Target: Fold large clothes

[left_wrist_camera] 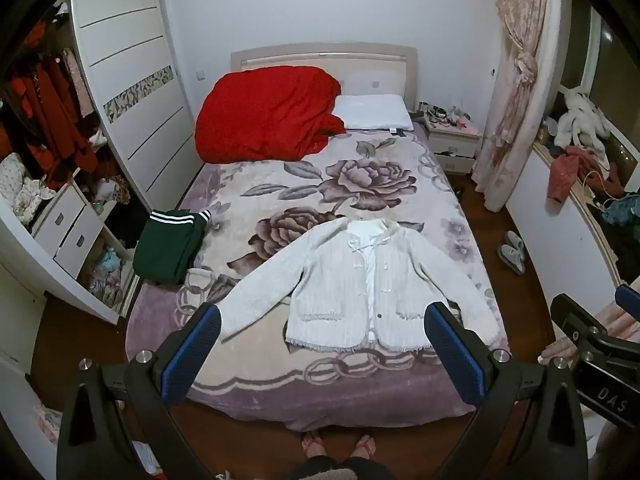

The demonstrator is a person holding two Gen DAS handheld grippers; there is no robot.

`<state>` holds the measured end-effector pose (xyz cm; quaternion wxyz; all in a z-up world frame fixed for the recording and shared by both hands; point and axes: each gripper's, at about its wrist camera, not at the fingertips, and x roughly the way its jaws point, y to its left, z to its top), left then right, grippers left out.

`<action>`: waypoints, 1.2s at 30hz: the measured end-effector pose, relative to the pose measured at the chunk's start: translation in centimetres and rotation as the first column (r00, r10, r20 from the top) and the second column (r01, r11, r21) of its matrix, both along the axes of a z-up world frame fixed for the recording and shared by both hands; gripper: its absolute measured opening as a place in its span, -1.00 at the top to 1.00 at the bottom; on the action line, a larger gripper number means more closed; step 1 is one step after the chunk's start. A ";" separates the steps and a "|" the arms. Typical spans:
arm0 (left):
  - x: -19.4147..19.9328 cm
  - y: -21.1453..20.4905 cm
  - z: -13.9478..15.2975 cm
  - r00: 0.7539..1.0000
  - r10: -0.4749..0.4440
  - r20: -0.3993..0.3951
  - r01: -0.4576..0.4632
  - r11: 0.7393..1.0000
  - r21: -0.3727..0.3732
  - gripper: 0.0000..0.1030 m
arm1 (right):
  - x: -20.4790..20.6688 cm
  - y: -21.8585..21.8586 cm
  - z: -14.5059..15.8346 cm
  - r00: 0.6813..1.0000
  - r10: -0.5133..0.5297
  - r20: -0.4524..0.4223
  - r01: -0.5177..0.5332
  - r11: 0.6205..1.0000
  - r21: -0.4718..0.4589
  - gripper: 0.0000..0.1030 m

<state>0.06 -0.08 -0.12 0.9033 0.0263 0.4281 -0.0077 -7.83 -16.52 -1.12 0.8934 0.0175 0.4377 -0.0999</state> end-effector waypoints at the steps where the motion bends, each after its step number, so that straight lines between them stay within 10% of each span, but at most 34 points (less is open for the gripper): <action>1: 0.1 -0.1 -0.1 1.000 0.000 -0.001 0.000 1.000 -0.001 -1.00 | -0.1 0.0 0.0 1.000 0.000 0.013 0.000 1.000 0.006 -1.00; 36: -0.4 0.6 1.9 0.999 0.031 0.042 -0.029 0.999 -0.029 -1.00 | -0.3 0.3 3.4 0.999 0.020 0.048 -0.018 1.000 -0.025 -1.00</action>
